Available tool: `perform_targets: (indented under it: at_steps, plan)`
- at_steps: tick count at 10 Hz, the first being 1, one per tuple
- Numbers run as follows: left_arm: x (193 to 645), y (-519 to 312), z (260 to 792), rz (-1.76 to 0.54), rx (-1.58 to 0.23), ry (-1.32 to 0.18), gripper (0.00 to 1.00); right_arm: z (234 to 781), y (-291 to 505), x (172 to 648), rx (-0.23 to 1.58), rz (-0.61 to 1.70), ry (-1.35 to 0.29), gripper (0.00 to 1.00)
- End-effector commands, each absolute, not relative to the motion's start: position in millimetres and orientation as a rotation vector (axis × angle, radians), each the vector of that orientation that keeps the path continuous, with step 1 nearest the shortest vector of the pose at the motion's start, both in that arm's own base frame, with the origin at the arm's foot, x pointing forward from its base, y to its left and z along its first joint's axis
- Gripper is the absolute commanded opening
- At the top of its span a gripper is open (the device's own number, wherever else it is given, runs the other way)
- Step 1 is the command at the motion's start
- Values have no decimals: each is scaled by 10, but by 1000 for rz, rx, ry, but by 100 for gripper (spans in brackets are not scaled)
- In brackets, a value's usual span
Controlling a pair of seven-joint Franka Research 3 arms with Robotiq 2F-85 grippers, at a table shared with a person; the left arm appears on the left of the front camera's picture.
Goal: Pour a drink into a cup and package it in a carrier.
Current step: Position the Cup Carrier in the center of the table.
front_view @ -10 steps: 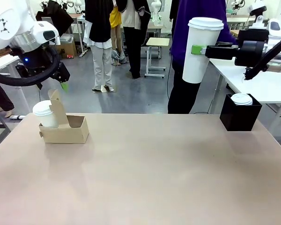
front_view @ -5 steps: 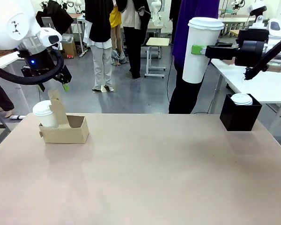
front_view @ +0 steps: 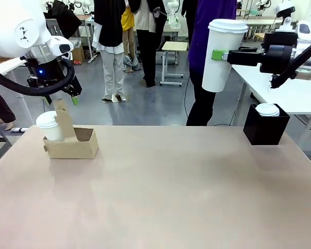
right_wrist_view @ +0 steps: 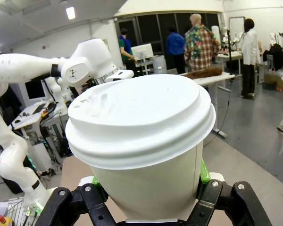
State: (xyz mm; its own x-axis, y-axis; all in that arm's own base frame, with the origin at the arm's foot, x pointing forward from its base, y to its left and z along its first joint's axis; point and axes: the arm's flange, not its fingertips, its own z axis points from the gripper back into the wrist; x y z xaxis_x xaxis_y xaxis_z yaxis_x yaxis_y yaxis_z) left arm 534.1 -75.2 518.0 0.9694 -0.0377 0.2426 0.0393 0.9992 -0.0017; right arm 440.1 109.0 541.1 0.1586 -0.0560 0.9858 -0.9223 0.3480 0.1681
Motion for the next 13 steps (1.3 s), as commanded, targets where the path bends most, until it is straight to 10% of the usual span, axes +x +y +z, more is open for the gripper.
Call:
perform_targets:
  at_steps: [1,2,3,4,5,6,7,13]
  plan:
    - [5375,-732,5183,-19,-8,-230,100,5455,1100,4420,1044,819,-1267,80]
    - [5394,-731,5150,-14,-34,-232,100,5455,1100,4420,1044,819,-1267,80]
    - [5407,-718,5151,-1,-26,-218,40,5455,1100,4420,1044,819,-1267,80]
    - [5405,-715,5149,0,-26,-212,40,5455,1100,4420,1044,819,-1267,80]
    - [5428,-705,5153,15,-25,-208,0,5455,1100,4420,1044,819,-1267,80]
    - [5450,-686,5149,27,-25,-207,34,5455,1100,4420,1044,819,-1267,80]
    - [5464,-670,5142,50,-17,-210,0,5455,1100,4420,1044,819,-1267,80]
    - [5534,-570,5133,128,-16,-120,0,5455,1100,4420,1044,819,-1267,80]
